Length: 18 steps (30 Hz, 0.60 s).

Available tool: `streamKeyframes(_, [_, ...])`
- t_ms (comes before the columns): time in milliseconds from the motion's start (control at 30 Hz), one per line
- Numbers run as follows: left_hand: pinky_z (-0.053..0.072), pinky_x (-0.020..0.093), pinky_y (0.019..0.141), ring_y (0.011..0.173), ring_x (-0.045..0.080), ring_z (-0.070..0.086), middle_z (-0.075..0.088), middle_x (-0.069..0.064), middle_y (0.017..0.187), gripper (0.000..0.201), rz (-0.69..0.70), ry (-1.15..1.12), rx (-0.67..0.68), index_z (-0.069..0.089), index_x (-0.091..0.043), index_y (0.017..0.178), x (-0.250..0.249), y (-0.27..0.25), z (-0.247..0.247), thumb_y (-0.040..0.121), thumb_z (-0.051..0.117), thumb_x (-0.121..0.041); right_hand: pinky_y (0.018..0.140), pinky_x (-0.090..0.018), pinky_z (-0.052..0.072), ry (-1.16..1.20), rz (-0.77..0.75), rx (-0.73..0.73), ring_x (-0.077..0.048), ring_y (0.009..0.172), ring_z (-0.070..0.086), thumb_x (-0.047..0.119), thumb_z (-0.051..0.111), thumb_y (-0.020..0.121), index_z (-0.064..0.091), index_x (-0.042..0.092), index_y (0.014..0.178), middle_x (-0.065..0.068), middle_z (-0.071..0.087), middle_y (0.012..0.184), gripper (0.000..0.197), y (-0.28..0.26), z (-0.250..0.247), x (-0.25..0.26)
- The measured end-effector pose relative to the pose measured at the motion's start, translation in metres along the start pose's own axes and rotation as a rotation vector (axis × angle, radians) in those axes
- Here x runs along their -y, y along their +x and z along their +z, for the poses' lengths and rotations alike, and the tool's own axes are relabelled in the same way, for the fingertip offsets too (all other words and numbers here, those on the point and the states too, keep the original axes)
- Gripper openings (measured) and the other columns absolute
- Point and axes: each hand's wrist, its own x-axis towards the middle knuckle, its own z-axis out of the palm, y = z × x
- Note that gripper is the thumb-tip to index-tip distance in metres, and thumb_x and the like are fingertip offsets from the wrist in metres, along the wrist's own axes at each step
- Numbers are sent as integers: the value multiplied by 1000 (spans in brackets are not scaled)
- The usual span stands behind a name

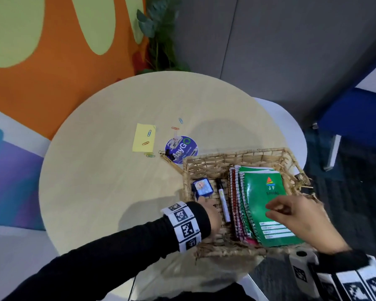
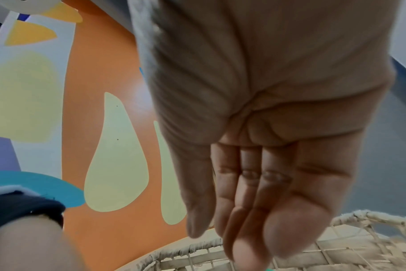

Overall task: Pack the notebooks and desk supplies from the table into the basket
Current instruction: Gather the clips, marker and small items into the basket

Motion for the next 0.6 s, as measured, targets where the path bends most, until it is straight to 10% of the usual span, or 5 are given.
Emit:
streamKeyframes(100, [43,42,83,99,30,55,60,13,97,20,15,-234,-286,64,-5,95,21,-13,-1,89,47,-13,59,2,43,44,-31,34,19,80,57,24,77,75,65,37,74,16,67,67,17,4,2,6])
streamKeyframes(300, [47,27,80,93,19,64,70,2,104,19,-119,-900,-859,67,-13,102,120,-49,23,90,52,-17,61,-23,57,261,-84,-28,-3,60,69,25,72,79,68,32,71,15,73,70,11,28,10,47])
streamKeyframes(467, [47,26,79,88,24,64,69,9,104,22,-472,-1025,-1000,68,-12,105,202,-31,81,89,52,-10,57,-22,56,624,-199,-75,-10,58,68,2,63,85,65,16,79,-6,69,67,15,52,31,146])
streamKeyframes(600, [46,30,82,95,30,61,65,14,102,20,-484,-959,-995,66,-9,104,241,0,101,88,55,-10,69,-20,49,590,-158,-42,-16,81,61,4,58,85,59,11,96,-2,63,94,13,88,100,213])
